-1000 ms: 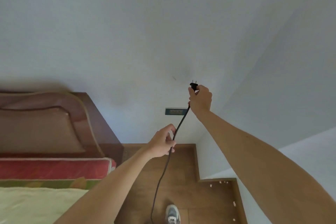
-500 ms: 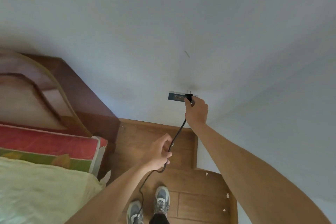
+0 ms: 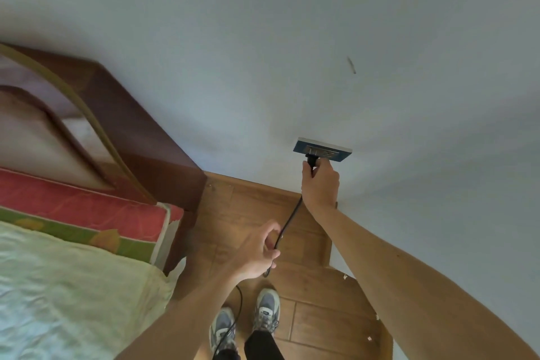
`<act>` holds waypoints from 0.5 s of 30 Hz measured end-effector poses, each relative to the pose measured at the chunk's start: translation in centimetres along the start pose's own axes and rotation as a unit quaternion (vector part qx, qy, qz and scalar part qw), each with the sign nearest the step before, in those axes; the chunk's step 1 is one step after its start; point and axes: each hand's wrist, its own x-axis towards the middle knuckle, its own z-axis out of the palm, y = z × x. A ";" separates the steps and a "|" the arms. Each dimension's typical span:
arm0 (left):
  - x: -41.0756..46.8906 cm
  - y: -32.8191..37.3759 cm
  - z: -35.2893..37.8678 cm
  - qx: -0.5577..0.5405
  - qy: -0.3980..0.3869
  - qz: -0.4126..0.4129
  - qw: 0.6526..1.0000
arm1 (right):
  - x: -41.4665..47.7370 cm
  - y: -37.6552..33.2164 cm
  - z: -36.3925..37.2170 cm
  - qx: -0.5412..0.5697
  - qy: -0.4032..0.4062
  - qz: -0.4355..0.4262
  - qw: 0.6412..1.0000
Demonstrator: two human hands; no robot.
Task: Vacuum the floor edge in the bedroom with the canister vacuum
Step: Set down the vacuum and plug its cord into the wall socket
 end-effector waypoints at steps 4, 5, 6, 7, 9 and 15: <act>0.2 0.0 0.0 -0.010 0.004 0.001 1.000 | 0.2 -0.1 0.0 0.026 0.007 -0.001 1.000; 0.3 0.0 0.1 -0.015 0.005 0.002 1.000 | 0.3 -0.2 0.0 0.033 0.008 -0.002 0.999; 0.3 0.1 0.2 -0.019 0.004 0.003 1.000 | 0.4 -0.3 -0.1 0.038 0.007 -0.001 0.999; 0.3 0.2 0.3 -0.022 0.003 0.005 1.000 | 0.5 -0.4 -0.1 0.041 0.007 -0.001 0.999; 0.4 0.3 0.5 -0.031 0.001 0.008 0.999 | 0.6 -0.5 -0.1 0.038 0.006 -0.002 0.999; 0.9 0.0 0.7 -0.035 -0.002 0.017 0.999 | 1.0 -0.4 -0.1 0.043 0.011 -0.022 0.999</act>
